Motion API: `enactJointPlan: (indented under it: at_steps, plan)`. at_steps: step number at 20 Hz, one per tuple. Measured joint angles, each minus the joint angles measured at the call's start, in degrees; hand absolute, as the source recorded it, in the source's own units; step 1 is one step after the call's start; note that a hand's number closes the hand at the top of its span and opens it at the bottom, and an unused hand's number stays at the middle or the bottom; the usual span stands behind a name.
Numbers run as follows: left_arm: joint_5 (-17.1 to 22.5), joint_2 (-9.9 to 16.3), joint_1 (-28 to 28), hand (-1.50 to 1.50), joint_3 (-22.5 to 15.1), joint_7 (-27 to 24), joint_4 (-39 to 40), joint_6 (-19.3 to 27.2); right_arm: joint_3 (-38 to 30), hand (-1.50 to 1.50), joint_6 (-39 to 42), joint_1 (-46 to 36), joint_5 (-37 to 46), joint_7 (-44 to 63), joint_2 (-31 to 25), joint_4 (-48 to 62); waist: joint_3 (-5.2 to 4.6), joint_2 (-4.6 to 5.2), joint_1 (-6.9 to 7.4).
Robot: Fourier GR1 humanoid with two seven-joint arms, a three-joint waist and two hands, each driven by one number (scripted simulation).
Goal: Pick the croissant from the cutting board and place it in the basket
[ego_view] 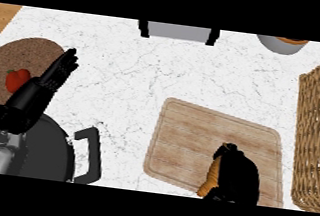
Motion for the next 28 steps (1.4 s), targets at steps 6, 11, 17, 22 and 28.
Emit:
enactJointPlan:
  at_steps: [6, 11, 17, 22, 28]
  plan:
    - [-0.7, -0.7, -0.2, 0.0, -0.3, 0.6, -0.1, 0.2, 3.4, 1.5, -0.9, 1.2, 1.6, -4.8, -3.8, -0.6, -0.19, -0.28, -0.06]
    - [-1.1, -0.6, 0.0, 0.0, 0.3, -0.4, 1.4, 0.3, 7.6, 1.5, -7.1, 12.3, -1.1, -17.1, -13.4, -9.7, 0.1, -0.22, -0.95]
    - [-1.3, -0.8, 0.6, 0.0, 0.2, -1.3, 1.0, 0.0, 5.8, 1.5, -18.9, 24.2, -4.8, -29.4, -23.1, -16.6, 0.26, 0.01, -0.94]
    - [-1.0, -0.3, 0.1, 0.0, 1.1, -0.7, 1.1, -0.1, 5.3, 1.5, -24.3, 31.2, -13.3, -35.3, -24.1, -24.2, 0.32, 0.08, -1.12]
    - [-1.0, -0.2, 1.3, 0.0, 1.6, -1.9, 1.6, -0.2, 6.5, 1.5, -31.1, 36.1, -20.3, -41.3, -22.3, -35.2, 0.3, -0.13, -1.69]
